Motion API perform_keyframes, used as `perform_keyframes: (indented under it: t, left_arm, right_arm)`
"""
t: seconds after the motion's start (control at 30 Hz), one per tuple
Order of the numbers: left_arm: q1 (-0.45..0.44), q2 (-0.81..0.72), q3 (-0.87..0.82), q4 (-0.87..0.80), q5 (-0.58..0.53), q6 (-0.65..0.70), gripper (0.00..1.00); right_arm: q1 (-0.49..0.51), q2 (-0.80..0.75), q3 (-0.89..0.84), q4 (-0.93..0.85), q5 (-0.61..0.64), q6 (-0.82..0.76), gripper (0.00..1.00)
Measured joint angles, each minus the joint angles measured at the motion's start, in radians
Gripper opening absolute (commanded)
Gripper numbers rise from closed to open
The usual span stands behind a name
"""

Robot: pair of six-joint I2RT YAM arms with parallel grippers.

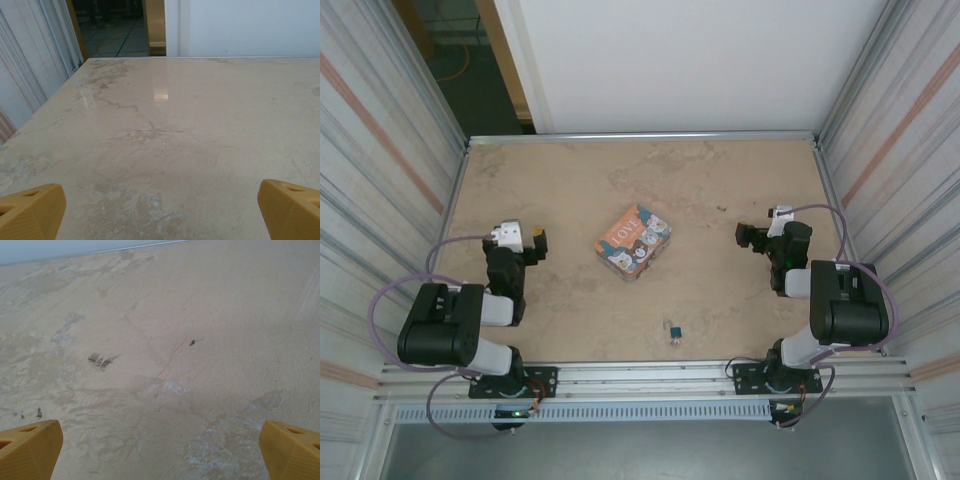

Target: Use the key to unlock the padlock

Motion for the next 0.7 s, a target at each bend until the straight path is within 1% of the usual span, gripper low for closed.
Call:
perform_keyframes:
  t: [0.1,0.2,0.23,0.37,0.53,0.6,0.7]
  left_arm:
    - [0.005,0.003,0.0,0.001,0.021,-0.007,0.99]
    - [0.007,0.063,0.006,0.04,0.027,-0.013,0.99]
    - [0.013,0.075,0.008,0.029,0.032,-0.018,0.99]
    - [0.026,0.068,0.029,-0.023,0.034,-0.03,0.99]
    - [0.025,0.068,0.158,-0.177,0.057,-0.028,0.99]
    - [0.023,0.068,0.195,-0.216,0.063,-0.028,0.99]
    - [0.023,0.068,0.206,-0.25,0.072,-0.027,0.99]
  right_arm:
    - [0.0,0.0,0.0,0.0,0.0,0.0,0.99]
    - [0.0,0.0,0.0,0.0,0.0,0.0,0.99]
    - [0.0,0.0,0.0,0.0,0.0,0.0,0.99]
    - [0.0,0.0,0.0,0.0,0.0,0.0,0.99]
    - [0.0,0.0,0.0,0.0,0.002,0.0,0.99]
    - [0.003,0.0,0.001,-0.005,0.019,0.001,0.99]
    - [0.012,0.001,0.005,-0.01,0.05,0.001,0.99]
